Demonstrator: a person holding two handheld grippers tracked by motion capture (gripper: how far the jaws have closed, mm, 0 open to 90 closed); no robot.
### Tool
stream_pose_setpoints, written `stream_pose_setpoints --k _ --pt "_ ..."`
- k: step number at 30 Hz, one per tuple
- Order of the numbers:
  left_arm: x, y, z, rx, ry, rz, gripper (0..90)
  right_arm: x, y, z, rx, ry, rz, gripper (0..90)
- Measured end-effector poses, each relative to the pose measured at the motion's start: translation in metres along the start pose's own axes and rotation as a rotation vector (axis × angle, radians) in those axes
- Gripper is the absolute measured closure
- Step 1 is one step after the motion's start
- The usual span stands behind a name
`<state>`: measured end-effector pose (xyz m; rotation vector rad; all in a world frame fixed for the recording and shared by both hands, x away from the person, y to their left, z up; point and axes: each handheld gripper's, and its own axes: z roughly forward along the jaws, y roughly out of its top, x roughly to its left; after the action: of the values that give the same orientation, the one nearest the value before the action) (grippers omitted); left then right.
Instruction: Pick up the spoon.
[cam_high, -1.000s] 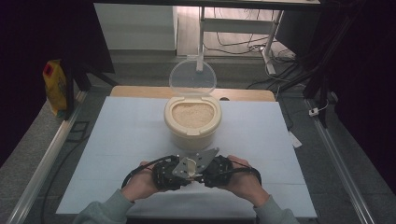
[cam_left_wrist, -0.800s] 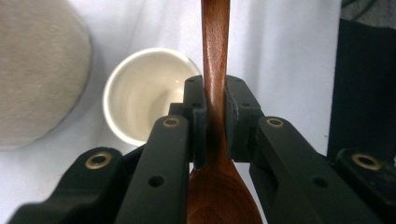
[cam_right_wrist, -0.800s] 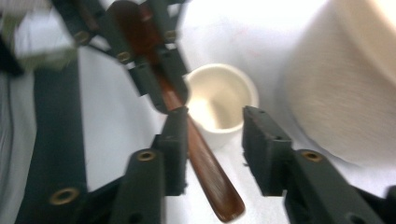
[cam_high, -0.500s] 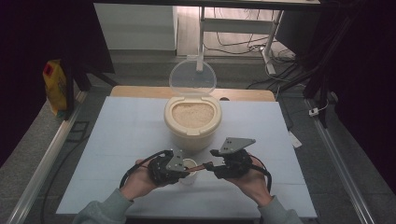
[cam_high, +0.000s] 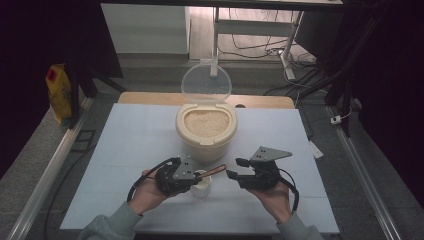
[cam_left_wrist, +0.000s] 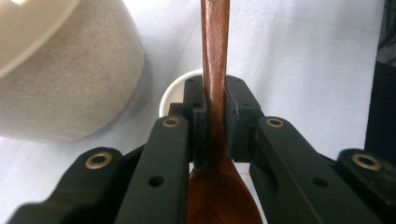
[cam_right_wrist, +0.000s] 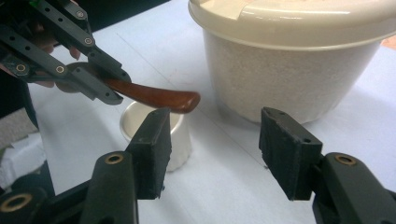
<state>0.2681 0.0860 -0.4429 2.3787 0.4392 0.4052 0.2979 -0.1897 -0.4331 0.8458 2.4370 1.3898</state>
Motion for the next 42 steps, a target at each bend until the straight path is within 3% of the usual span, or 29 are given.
stream_pose_setpoints --k 10,18,26,31,35,39,42 --pt "-0.002 0.001 0.001 -0.02 0.018 -0.004 79.8 0.007 -0.003 0.011 -0.033 0.058 0.046 42.4" --pt "-0.005 0.002 0.001 -0.046 0.031 0.0 79.8 0.012 -0.003 0.015 -0.066 0.077 0.081 43.6" --pt "-0.009 0.004 0.002 -0.054 0.032 0.015 79.8 0.015 -0.001 0.019 -0.097 0.103 0.115 50.6" --pt "-0.01 0.004 0.002 -0.054 0.051 0.02 79.8 0.017 0.0 0.017 -0.131 0.095 0.13 57.1" --pt "-0.01 0.004 0.0 -0.068 0.08 0.014 79.9 0.017 -0.001 0.017 -0.138 0.085 0.151 55.0" --pt "-0.009 0.004 -0.001 -0.074 0.074 0.006 79.9 0.015 -0.003 0.018 -0.145 0.104 0.183 56.4" --pt "-0.011 0.004 0.001 -0.067 0.071 0.018 79.9 0.015 -0.002 0.018 -0.152 0.103 0.18 57.9"
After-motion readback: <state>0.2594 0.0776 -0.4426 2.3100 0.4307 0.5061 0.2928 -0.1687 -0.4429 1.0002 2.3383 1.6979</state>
